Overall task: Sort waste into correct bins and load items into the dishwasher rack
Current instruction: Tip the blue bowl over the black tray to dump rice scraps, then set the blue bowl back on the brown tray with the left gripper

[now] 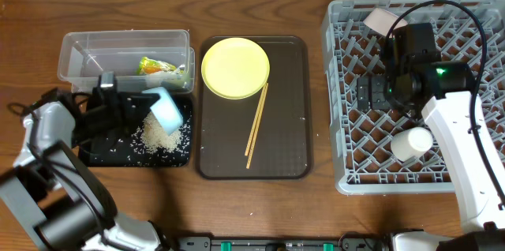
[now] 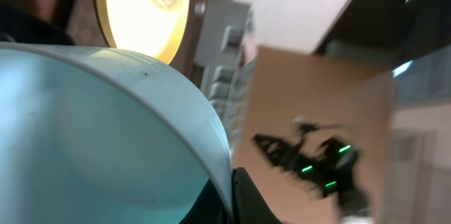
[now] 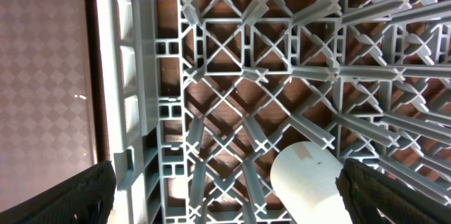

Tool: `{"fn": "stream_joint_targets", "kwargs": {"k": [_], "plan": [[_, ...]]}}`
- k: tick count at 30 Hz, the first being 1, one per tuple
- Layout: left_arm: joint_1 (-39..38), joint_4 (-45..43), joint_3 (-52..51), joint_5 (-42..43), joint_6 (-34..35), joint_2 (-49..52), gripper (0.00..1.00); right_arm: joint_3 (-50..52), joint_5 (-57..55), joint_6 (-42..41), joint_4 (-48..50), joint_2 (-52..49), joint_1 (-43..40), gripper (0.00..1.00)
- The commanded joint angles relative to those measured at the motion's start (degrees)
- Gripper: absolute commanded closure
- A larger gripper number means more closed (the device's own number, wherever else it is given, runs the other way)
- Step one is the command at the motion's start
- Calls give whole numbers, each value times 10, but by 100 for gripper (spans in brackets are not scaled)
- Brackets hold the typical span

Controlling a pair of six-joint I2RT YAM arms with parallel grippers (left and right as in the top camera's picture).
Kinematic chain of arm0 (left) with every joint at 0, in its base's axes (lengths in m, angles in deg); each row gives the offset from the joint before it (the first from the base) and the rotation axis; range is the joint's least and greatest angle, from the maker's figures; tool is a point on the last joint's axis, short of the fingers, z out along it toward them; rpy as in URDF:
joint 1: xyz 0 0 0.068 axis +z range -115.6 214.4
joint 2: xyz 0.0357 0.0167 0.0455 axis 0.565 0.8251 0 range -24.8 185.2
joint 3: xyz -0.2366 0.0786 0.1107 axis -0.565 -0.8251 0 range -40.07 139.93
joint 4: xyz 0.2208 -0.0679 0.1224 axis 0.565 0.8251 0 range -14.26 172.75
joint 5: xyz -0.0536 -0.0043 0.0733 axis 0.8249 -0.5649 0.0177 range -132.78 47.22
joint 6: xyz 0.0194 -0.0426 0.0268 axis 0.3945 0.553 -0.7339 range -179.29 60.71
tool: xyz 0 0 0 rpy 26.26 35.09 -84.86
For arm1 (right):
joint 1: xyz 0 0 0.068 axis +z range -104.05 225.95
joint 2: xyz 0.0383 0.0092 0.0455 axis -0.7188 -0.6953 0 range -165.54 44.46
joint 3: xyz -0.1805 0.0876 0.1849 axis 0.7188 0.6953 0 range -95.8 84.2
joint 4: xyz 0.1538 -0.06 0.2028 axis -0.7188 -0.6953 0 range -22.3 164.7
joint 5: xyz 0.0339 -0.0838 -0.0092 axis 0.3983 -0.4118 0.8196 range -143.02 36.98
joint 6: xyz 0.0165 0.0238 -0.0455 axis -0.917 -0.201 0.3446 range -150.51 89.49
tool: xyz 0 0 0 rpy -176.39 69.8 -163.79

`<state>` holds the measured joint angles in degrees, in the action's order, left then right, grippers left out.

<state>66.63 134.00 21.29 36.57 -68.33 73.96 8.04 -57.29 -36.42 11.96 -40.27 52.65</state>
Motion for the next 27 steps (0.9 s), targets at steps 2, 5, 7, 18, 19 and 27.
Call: {"fn": "stream_joint_targets", "kwargs": {"k": [2,5,7,18,19,27], "plan": [[-64,-16,2,-103,-16,-78,94,0,2,-7,2,8,-7,1],[-125,-33,2,-190,13,-114,94,0,2,-7,2,8,-7,1],[-180,-52,2,-253,41,-126,94,0,3,-7,2,8,-7,1],[-451,-124,0,-556,172,-95,94,0,2,-7,1,8,-7,1],[-466,-128,0,-571,181,-90,94,0,2,-7,1,8,-7,1],[-520,-158,0,-606,206,-35,92,0,3,-7,1,8,-7,1]]}}
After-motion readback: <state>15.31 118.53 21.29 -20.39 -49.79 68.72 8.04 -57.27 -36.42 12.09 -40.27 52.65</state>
